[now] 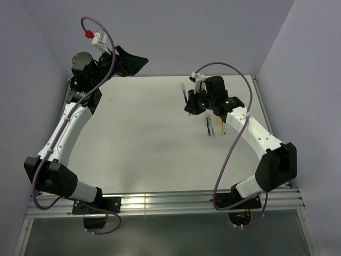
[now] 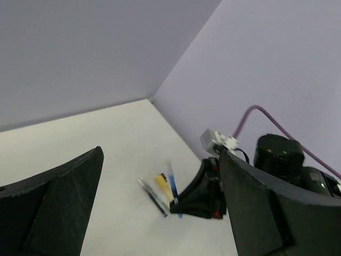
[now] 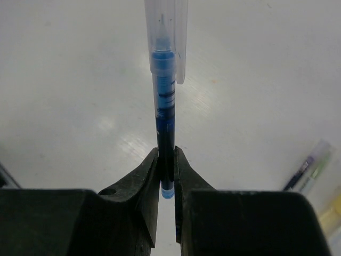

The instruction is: Insert the pens into the pen caps

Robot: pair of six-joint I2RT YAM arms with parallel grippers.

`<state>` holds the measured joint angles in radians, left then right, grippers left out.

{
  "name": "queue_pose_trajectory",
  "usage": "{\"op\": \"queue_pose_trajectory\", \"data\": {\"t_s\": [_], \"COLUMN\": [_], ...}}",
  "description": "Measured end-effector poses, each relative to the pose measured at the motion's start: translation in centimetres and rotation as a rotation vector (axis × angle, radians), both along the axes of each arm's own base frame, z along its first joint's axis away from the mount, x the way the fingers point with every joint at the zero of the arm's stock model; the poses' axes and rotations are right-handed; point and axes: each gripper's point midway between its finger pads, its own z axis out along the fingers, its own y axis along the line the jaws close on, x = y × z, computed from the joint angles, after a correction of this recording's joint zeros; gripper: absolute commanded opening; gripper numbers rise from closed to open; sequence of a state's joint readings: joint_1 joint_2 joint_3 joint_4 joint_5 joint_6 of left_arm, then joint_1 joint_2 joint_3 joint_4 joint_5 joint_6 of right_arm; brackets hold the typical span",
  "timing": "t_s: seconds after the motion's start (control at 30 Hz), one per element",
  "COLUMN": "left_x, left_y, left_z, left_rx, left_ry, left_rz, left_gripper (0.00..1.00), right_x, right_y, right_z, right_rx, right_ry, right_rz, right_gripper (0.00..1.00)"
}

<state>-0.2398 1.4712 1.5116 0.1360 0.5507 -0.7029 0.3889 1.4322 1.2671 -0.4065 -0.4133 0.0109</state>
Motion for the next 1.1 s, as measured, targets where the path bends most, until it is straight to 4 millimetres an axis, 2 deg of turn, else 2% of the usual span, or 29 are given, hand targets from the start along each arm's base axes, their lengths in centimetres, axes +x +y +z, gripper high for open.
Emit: {"op": "queue_pose_trajectory", "data": {"t_s": [0.1, 0.13, 0.27, 0.37, 0.53, 0.73, 1.1], "left_x": [-0.6, -0.7, -1.1, -1.2, -1.2, -1.3, -1.4], "left_y": [0.6, 0.7, 1.2, 1.5, 1.6, 1.7, 1.7], "left_z": [-1.4, -1.9, -3.9, -5.0, -6.0, -6.5, -7.3], "left_rx": [0.065, 0.085, 0.142, 0.161, 0.179, 0.187, 0.198], "left_ry": [0.000, -0.001, 0.020, 0.039, 0.067, 0.085, 0.113], "left_rz": [0.027, 0.035, 0.053, 0.064, 0.068, 0.067, 0.065], "left_gripper": [1.00, 1.00, 0.99, 1.00, 1.00, 0.99, 0.99], "right_x": [1.5, 1.9, 2.1, 1.8, 1.6, 1.5, 2.5], "right_y": [-1.9, -2.6, -5.4, -7.2, -9.0, -10.0, -11.7], "right_z": [-4.0, -6.0, -12.5, -15.6, -18.1, -21.4, -21.4], "right_rx": [-0.094, -0.131, -0.248, -0.307, -0.366, -0.421, -0.435], "right_ry": [0.088, 0.139, 0.317, 0.413, 0.492, 0.582, 0.608], "right_rz": [-0.106, -0.139, -0.226, -0.281, -0.345, -0.378, -0.473], "right_gripper": [0.00, 0.00, 0.00, 0.00, 0.00, 0.00, 0.09]}}
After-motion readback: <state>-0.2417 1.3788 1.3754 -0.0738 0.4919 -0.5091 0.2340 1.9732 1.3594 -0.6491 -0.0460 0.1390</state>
